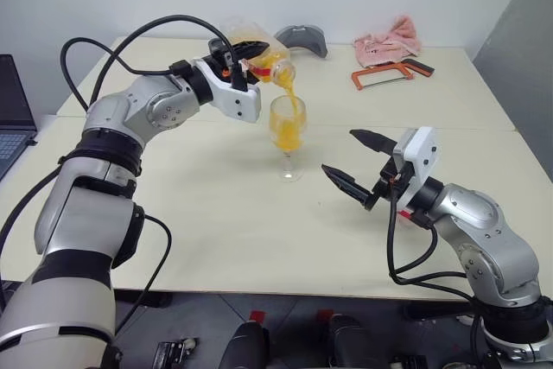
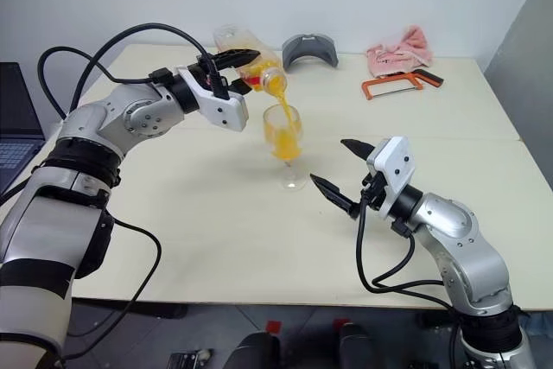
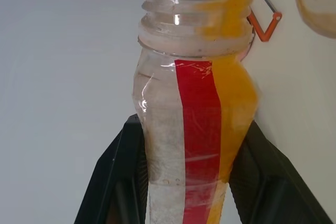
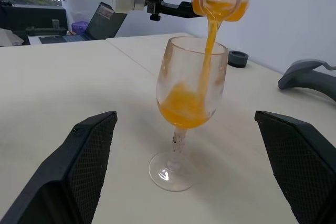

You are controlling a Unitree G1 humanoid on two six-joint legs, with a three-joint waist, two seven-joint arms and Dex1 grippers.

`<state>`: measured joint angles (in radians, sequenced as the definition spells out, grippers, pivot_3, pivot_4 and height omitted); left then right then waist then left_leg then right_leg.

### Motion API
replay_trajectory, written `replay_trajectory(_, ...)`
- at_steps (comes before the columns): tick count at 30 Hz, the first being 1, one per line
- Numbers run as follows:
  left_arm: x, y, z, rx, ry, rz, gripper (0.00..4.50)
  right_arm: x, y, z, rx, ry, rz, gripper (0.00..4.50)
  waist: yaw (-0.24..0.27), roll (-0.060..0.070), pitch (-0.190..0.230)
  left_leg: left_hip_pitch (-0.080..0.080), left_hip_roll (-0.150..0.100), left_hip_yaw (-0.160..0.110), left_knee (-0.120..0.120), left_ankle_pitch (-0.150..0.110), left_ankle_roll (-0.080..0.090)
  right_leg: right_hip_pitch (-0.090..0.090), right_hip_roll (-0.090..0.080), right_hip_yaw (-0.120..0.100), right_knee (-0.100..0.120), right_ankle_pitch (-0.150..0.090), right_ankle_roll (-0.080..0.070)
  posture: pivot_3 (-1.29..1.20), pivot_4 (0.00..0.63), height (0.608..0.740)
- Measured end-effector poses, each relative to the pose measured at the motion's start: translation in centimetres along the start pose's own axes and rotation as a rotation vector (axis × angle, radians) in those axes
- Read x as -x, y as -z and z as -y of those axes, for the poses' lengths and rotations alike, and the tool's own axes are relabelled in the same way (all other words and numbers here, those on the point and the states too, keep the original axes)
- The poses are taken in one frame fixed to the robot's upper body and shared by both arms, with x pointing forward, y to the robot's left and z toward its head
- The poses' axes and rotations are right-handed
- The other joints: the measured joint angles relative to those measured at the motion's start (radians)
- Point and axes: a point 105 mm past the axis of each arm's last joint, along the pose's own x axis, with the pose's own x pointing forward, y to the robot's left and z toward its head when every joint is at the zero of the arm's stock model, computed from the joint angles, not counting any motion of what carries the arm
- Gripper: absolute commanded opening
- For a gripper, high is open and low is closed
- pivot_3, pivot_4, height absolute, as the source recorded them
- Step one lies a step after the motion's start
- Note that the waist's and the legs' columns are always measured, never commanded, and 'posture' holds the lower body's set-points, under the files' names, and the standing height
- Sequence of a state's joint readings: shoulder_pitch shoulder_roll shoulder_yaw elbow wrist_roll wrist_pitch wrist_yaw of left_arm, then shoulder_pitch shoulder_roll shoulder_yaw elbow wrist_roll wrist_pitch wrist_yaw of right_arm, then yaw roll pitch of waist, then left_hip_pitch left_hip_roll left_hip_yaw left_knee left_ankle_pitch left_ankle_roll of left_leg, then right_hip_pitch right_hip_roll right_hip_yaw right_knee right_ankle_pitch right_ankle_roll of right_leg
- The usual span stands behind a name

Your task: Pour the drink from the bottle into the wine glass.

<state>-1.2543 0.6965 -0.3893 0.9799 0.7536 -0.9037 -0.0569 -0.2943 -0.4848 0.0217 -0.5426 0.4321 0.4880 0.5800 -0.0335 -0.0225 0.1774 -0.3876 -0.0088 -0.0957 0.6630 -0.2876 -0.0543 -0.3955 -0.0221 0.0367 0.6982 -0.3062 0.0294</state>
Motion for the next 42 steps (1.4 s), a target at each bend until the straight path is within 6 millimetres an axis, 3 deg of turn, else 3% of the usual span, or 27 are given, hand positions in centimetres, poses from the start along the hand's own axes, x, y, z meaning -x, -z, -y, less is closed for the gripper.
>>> replay_trajectory(42,0.18,0.13,0.34,-0.033,0.019,0.006,1.66,-0.19,0.09,-0.15,-0.007,0.007,0.007,4.5,0.0,0.0,0.0,-0.004,0.0,0.0,0.002,0.002,-0.003,-0.004,0.0,0.0,0.002,0.0,0.0,0.0,0.15,0.74)
